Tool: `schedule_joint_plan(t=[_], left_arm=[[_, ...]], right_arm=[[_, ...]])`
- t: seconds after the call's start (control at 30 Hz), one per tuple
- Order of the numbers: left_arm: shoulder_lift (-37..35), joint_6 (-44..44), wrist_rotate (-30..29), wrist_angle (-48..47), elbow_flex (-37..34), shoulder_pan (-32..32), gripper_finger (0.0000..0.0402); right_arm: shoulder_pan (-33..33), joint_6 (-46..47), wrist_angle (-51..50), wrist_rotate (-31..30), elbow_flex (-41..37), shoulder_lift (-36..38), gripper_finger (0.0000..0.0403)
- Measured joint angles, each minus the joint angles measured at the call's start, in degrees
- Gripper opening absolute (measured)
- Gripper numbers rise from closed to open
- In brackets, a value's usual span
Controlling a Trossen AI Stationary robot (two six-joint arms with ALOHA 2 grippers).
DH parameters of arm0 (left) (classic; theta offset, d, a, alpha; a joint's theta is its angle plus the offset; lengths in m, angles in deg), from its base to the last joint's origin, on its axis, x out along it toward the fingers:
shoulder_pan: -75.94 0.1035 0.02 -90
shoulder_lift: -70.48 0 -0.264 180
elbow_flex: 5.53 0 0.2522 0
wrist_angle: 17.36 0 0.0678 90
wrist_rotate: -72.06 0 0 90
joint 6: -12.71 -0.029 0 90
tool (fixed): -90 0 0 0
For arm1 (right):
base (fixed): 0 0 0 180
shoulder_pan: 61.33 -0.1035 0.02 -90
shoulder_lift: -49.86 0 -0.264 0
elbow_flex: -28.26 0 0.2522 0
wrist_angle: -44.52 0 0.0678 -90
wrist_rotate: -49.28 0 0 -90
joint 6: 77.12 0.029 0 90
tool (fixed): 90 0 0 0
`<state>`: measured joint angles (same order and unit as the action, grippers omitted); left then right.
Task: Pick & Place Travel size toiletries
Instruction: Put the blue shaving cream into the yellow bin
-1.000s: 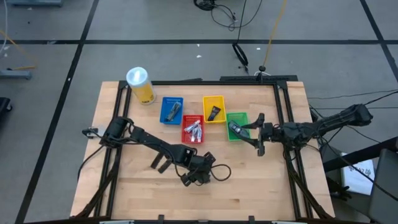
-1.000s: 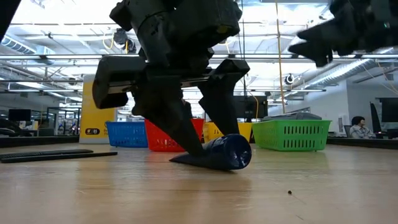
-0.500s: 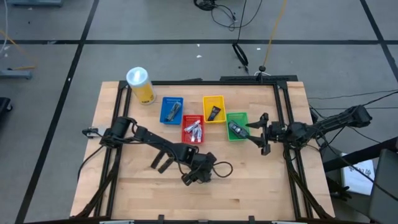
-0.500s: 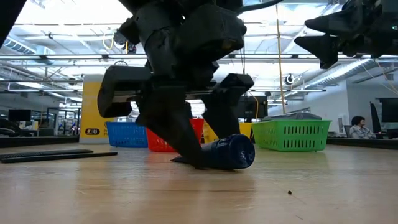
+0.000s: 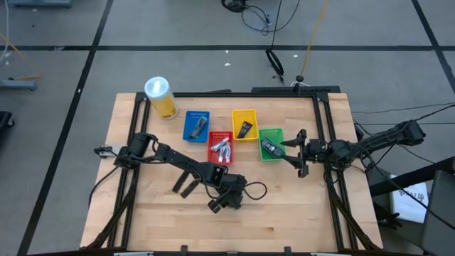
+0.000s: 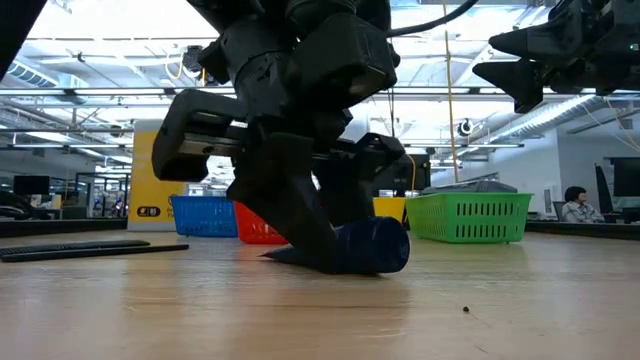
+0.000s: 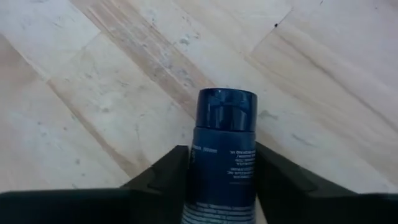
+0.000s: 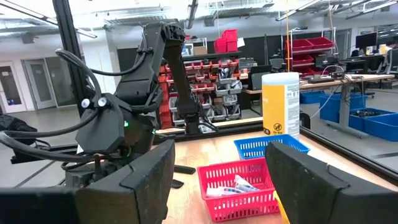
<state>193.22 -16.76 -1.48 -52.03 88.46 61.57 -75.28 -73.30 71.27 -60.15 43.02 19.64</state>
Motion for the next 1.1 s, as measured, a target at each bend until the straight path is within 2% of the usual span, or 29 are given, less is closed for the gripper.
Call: schedule_joint_plan(t=[0.23,0.43,0.73,1.0,1.1], left_arm=[[-0.3,2.7,-0.1,0.1,0.0,0.2,0.0057],[-4.0,6.5,-4.2,-1.1,-0.6,-0.5,0.0024],[-15.9,8.0,-20.5,0.0,-0.3,-2.4,0.0027],[-23.8,13.9,-42.9,-0.3,-0.2,-2.9,0.0029],[-26.1,18.7,-45.8,0.2,-0.2,-1.6,0.0032]], right_arm=[[0.0,0.0,0.0,0.0,0.0,0.0,0.0242],[0.0,0.0,0.2,0.0,0.0,0.0,0.0242],[0.0,-0.1,1.3,-0.1,0.0,0.0,0.0242],[0.0,-0.2,1.3,-0.1,-0.1,0.0,0.0242],[0.0,-0.2,1.3,-0.1,-0.1,0.0,0.0242]])
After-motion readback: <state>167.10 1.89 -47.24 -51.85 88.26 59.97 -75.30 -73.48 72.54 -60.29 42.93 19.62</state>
